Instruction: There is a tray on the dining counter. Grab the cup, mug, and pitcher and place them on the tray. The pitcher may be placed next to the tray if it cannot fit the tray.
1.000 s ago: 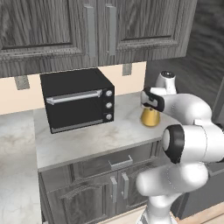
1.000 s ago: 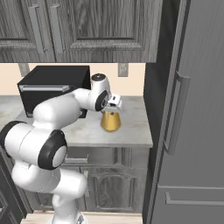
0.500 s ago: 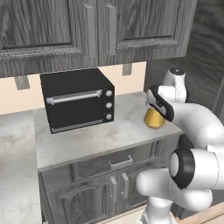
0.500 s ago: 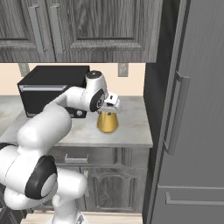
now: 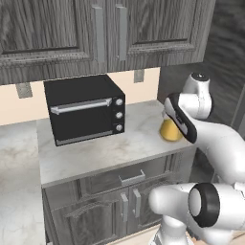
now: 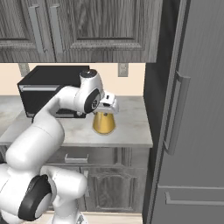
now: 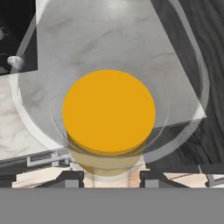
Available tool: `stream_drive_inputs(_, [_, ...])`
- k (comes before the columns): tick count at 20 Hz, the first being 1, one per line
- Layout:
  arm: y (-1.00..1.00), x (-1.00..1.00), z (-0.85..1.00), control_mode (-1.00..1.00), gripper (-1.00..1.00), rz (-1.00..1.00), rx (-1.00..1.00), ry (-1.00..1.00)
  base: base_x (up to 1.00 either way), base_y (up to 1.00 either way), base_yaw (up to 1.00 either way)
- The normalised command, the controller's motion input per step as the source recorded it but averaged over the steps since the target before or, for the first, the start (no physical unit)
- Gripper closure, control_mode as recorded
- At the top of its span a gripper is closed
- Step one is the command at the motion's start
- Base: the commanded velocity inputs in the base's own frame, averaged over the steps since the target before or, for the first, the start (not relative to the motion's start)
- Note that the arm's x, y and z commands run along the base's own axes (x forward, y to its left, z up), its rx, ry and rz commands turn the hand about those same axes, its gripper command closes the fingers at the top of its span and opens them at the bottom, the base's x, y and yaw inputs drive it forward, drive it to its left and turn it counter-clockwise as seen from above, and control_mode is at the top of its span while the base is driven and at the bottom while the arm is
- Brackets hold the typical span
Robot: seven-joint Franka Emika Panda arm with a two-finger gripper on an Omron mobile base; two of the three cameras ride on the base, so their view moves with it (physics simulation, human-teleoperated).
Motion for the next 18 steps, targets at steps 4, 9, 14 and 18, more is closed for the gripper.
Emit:
stream_drive_inputs(4, [0.45, -0.02, 0.03, -1.0, 1.0, 0.05, -0.04, 0.0, 0.0, 0.0, 0.0])
stream_drive_inputs(9, [0.21, 0.0, 0.0, -1.0, 1.0, 0.03, -0.02, 0.0, 0.0, 0.0, 0.0])
stream_drive_inputs(14, [0.0, -0.06, 0.22, -1.0, 1.0, 0.0, 0.0, 0.0, 0.0, 0.0, 0.0])
stream_drive_inputs(18, [0.0, -0.19, 0.29, -1.0, 1.0, 0.0, 0.0, 0.0, 0.0, 0.0, 0.0])
